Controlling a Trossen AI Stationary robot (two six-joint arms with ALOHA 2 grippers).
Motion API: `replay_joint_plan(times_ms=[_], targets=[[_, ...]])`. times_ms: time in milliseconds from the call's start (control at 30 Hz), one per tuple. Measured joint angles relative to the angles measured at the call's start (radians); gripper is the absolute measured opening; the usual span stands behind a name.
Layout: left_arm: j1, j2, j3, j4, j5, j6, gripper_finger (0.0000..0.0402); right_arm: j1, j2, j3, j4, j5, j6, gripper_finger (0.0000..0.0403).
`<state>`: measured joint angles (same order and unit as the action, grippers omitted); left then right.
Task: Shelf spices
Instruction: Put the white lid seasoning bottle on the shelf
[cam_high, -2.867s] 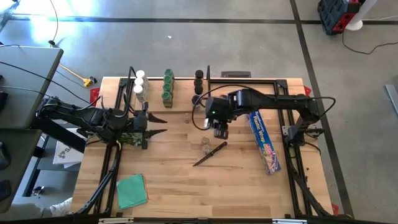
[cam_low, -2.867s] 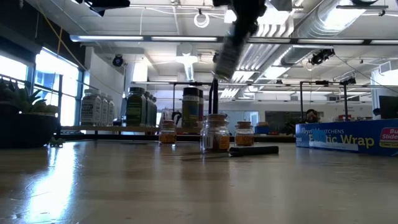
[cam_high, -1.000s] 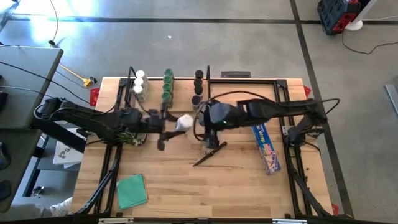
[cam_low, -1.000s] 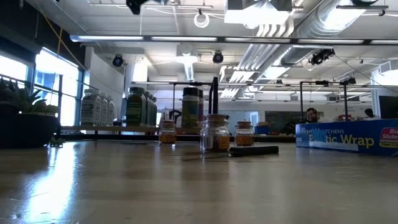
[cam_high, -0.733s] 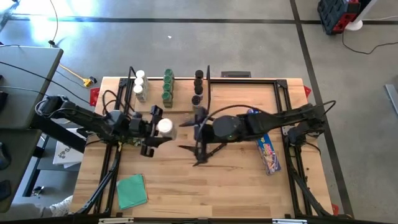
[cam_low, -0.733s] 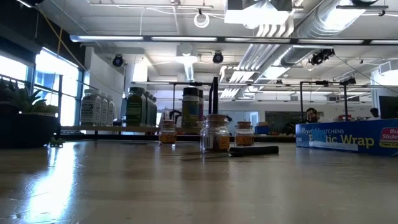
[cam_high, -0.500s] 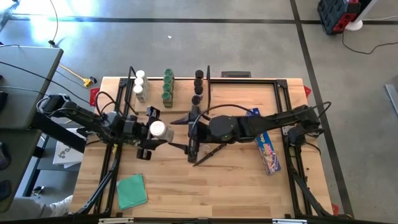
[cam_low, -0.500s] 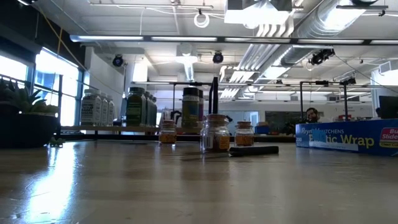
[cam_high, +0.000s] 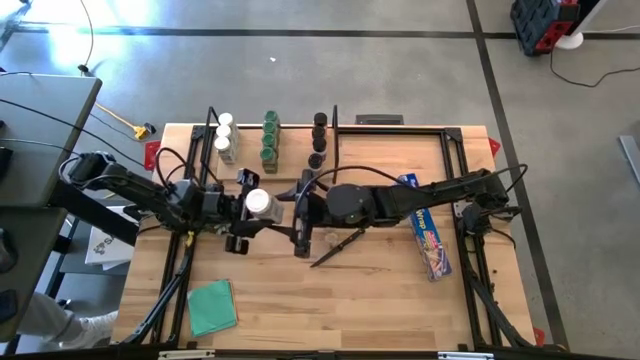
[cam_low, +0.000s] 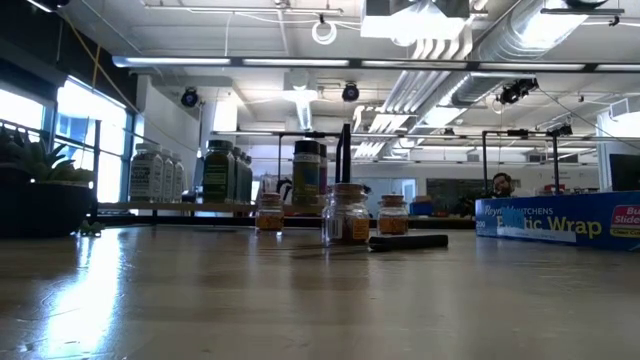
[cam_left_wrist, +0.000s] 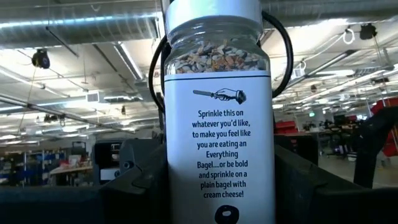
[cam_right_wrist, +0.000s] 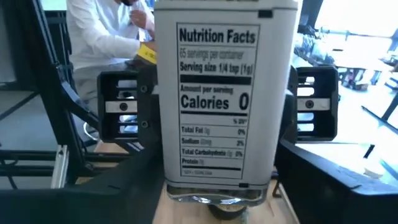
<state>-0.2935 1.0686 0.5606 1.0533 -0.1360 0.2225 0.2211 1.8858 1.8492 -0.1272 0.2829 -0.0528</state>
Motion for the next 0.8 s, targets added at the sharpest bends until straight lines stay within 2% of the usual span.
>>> replay_joint_plan(times_ms=[233,333,567,733,800], targets=[[0.030,0.039,0.000,0.003,0.002,-0.081,0.0187,0.000,0.000,0.000,-0.049,0.011,0.024,0.0179],[0.032,0.045,0.000,-0.052,-0.003,-0.099,0.0187,0.000,0.000,0.006,-0.115,0.013,0.042,0.0178],[0.032,-0.026,0.004,-0.354,-0.051,-0.112,0.0188,-0.002,0.000,0.017,-0.323,-0.011,0.110,0.0178],[0.032,-0.145,0.018,-0.633,-0.109,-0.119,0.0278,-0.008,-0.017,0.024,-0.578,-0.048,0.216,0.0178],[0.033,-0.170,0.036,-0.752,-0.140,-0.132,0.0296,-0.016,-0.018,0.026,-0.680,-0.092,0.249,0.0178]])
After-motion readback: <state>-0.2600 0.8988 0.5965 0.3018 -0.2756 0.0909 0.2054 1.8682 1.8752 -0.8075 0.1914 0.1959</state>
